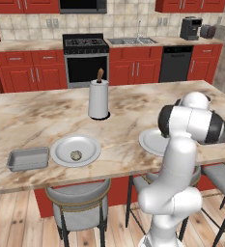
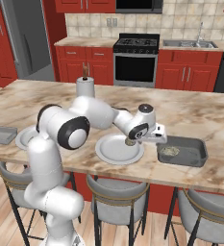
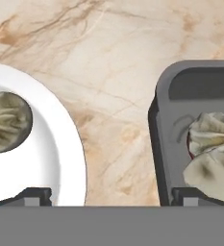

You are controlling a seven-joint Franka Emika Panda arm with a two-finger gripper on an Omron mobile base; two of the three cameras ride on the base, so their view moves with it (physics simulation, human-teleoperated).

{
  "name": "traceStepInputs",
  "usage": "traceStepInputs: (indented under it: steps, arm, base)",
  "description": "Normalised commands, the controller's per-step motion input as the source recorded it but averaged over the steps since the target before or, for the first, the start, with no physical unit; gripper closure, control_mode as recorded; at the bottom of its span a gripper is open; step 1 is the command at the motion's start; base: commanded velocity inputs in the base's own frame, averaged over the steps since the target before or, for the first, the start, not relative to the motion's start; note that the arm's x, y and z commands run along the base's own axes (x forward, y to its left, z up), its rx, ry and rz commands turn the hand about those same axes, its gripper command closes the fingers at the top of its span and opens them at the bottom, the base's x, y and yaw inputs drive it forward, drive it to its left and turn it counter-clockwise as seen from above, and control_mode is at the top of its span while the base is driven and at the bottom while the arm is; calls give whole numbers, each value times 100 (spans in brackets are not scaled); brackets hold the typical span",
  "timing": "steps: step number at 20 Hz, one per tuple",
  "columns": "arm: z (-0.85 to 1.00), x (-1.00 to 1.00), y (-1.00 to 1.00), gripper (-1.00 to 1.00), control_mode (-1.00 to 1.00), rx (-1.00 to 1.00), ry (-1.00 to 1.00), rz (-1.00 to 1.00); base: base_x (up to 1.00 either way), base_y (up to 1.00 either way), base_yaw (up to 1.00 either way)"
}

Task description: Place two dumplings into each of the tupperware containers and then place the containers in the fridge.

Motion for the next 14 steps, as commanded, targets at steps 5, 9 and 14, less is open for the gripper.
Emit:
traceStepInputs:
  steps: [5, 9, 14]
  arm:
    - [0, 42, -36, -100, -100, 0, 0, 0]
    - [0, 12, -39, -100, -100, 0, 0, 0]
    - [-21, 0, -7, -100, -100, 0, 2, 0]
  base:
    - [0, 0, 0]
    - [0, 0, 0]
    - [0, 0, 0]
